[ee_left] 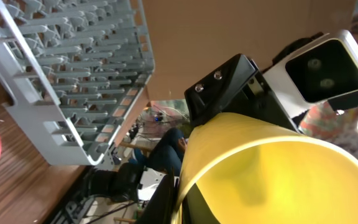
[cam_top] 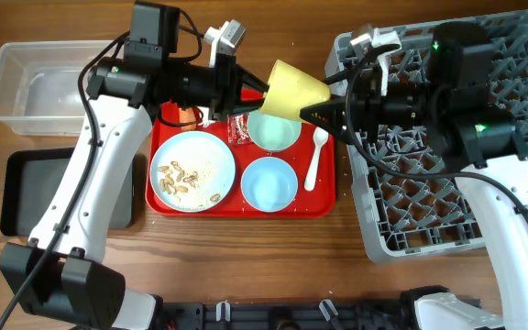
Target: Sort waste into correct bins and load items into the dishwasher rack
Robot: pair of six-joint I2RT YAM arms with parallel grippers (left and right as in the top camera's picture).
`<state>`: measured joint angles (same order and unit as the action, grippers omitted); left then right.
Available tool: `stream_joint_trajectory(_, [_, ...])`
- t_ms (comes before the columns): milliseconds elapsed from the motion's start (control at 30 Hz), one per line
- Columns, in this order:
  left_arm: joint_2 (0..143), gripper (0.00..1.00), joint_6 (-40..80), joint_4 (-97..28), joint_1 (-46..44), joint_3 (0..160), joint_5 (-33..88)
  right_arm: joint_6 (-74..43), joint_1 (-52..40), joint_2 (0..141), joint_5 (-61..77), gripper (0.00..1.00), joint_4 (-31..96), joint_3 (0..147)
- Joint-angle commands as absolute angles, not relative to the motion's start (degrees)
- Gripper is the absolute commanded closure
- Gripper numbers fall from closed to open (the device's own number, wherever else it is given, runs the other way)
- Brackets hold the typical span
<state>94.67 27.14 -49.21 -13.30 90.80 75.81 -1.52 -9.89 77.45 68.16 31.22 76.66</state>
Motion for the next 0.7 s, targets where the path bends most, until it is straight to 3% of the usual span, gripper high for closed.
stream_joint_trajectory(0, [94.76, 0.96, 27.49, -48.99, -13.13, 90.85, 78.0, -1.98, -10.66, 77.71, 72.53, 0.43, 29.17, 77.89])
stream_joint_trajectory(33, [94.76, 0.95, 27.49, -48.97, -13.1, 90.85, 77.97, -1.87, -10.66, 77.69, 72.42, 0.43, 29.1, 77.89])
stream_joint_trajectory(67, [94.76, 0.86, 27.49, -48.77, -13.1, 90.85, 77.97, -1.87, -10.63, 77.69, 71.0, 0.44, 29.32, 77.89])
stream_joint_trajectory(133, [94.76, 0.44, 27.46, -48.42, -13.1, 90.85, 77.38, -1.85, -10.35, 77.56, 66.24, 0.45, 30.89, 77.89])
stream_joint_trajectory(167, [94.76, 0.14, 27.46, -48.25, -12.97, 90.85, 76.23, -1.61, -9.89, 77.34, 63.02, 0.44, 32.21, 77.89])
stream_joint_trajectory(200, [94.76, 0.0, 27.46, -48.16, -12.75, 90.85, 73.97, -1.56, -9.23, 76.99, 58.61, 0.44, 33.85, 77.91])
stream_joint_trajectory(433, [94.76, 0.0, 27.49, -49.76, -9.06, 90.85, 54.04, -8.32, -0.78, 72.66, 28.29, 0.44, 48.75, 77.91])
stream_joint_trajectory(667, [94.76, 0.0, 27.42, -50.85, -7.97, 90.85, 49.32, -17.67, 0.95, 75.55, 4.8, 0.44, 64.12, 77.91])
